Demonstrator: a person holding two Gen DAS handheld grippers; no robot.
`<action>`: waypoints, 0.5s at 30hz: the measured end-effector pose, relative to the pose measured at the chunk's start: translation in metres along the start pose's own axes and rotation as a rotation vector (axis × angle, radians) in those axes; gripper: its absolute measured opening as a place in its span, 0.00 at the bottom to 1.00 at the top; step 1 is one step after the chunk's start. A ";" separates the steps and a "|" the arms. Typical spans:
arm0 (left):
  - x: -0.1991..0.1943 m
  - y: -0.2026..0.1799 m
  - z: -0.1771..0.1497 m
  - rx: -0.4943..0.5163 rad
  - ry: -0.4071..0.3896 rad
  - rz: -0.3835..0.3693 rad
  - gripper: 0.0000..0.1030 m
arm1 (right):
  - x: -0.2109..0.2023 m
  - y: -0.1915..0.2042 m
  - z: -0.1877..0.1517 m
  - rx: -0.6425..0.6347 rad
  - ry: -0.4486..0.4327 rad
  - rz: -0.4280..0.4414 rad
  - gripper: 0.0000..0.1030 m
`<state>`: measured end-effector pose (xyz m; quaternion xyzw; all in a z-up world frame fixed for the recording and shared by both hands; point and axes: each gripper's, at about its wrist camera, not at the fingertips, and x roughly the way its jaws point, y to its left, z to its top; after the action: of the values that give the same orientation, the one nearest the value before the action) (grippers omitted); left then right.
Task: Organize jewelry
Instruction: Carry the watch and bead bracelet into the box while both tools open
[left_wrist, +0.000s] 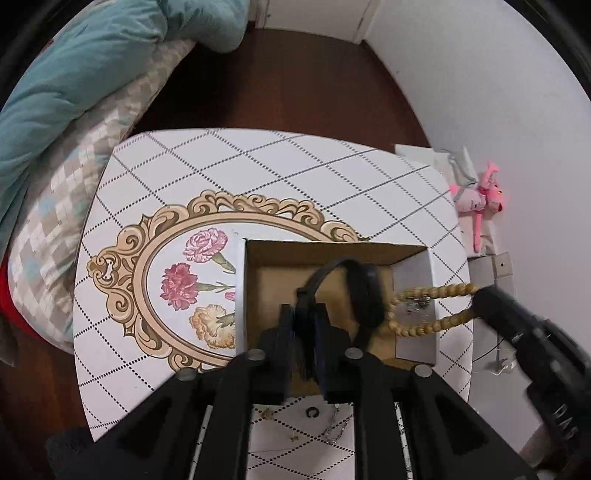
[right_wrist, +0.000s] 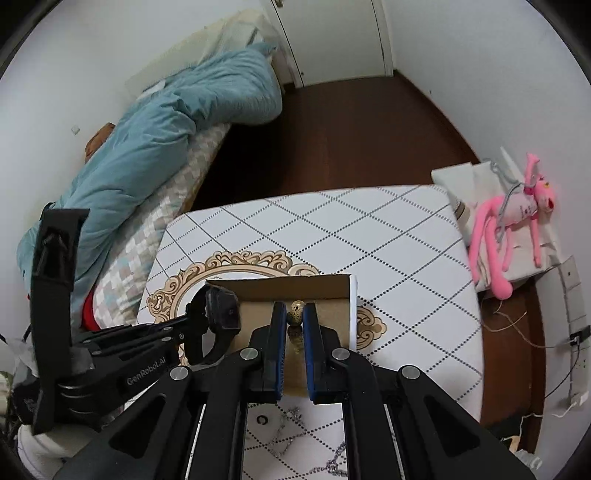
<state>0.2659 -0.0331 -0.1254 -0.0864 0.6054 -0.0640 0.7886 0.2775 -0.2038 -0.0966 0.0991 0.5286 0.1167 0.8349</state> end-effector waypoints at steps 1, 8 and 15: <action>0.001 0.002 0.003 -0.012 0.008 -0.005 0.16 | 0.010 -0.001 0.003 -0.001 0.036 0.027 0.09; -0.016 0.012 0.006 -0.021 -0.087 0.052 0.71 | 0.047 -0.011 0.000 0.032 0.168 0.029 0.43; -0.015 0.020 -0.015 0.031 -0.177 0.176 0.99 | 0.039 -0.014 -0.019 -0.025 0.109 -0.197 0.86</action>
<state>0.2475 -0.0111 -0.1195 -0.0258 0.5375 0.0038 0.8428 0.2772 -0.2048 -0.1423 0.0297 0.5790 0.0459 0.8135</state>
